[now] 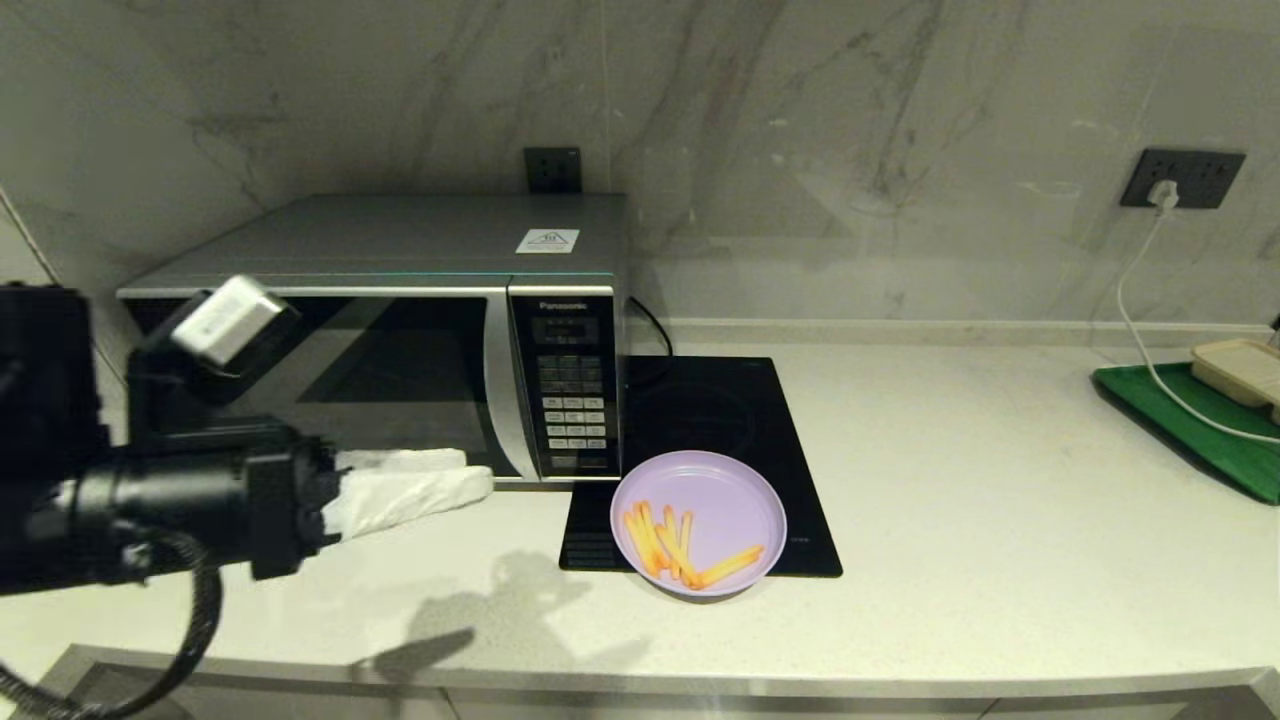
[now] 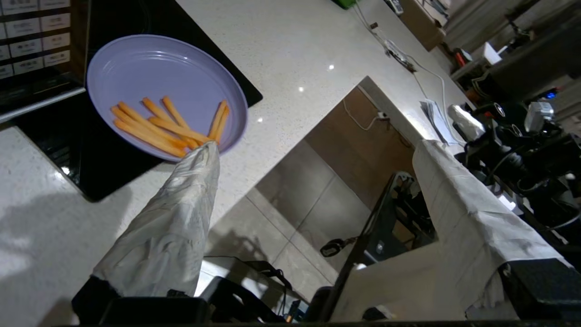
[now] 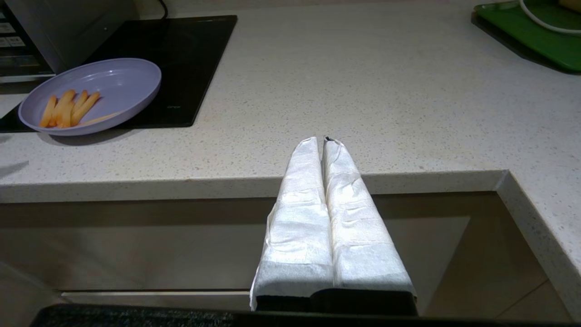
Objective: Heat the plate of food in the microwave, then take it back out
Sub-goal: Open the microwave oven
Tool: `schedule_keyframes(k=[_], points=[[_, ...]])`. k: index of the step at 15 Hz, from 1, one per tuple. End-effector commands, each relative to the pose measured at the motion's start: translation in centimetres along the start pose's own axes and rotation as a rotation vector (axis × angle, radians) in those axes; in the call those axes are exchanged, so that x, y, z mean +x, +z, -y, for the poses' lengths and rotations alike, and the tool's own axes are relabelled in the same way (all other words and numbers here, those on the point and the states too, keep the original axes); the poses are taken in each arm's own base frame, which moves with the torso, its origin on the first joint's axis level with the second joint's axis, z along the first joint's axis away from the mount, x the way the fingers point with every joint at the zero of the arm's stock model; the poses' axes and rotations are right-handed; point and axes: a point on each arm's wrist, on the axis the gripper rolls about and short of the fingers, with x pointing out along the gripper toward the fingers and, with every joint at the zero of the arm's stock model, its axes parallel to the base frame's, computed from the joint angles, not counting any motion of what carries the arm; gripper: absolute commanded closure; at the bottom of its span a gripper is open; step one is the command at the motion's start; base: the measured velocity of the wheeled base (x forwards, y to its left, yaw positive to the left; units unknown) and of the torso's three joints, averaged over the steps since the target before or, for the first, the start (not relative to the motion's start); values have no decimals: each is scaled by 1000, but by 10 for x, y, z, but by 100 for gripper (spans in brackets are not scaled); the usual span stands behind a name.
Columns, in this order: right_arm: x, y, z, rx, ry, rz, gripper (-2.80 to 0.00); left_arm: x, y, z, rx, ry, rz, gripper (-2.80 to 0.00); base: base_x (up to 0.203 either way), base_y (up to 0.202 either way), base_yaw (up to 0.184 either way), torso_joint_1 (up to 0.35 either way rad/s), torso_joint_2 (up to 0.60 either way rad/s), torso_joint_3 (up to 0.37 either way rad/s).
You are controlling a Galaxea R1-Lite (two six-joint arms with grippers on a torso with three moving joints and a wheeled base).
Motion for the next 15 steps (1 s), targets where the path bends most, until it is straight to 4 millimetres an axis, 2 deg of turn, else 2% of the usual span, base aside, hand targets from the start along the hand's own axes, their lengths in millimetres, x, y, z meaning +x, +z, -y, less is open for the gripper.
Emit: schedule_keyframes(k=[1,3,5,9,15], points=[[0,0,0,1,0,0,0,38,-13,-74,-88,-17,-78,-280,0,0,0,0,0,0],[0,0,0,1,0,0,0,36,-18,-103,-25,-36,-70,-280,0,0,0,0,0,0],[0,0,0,1,0,0,0,32,-18,-117,5,-22,-57,-280,0,0,0,0,0,0],[0,0,0,1,0,0,0,31,-10,-123,32,-8,-38,-280,0,0,0,0,0,0],[0,0,0,1,0,0,0,44,-18,-141,157,3,-67,-280,0,0,0,0,0,0]])
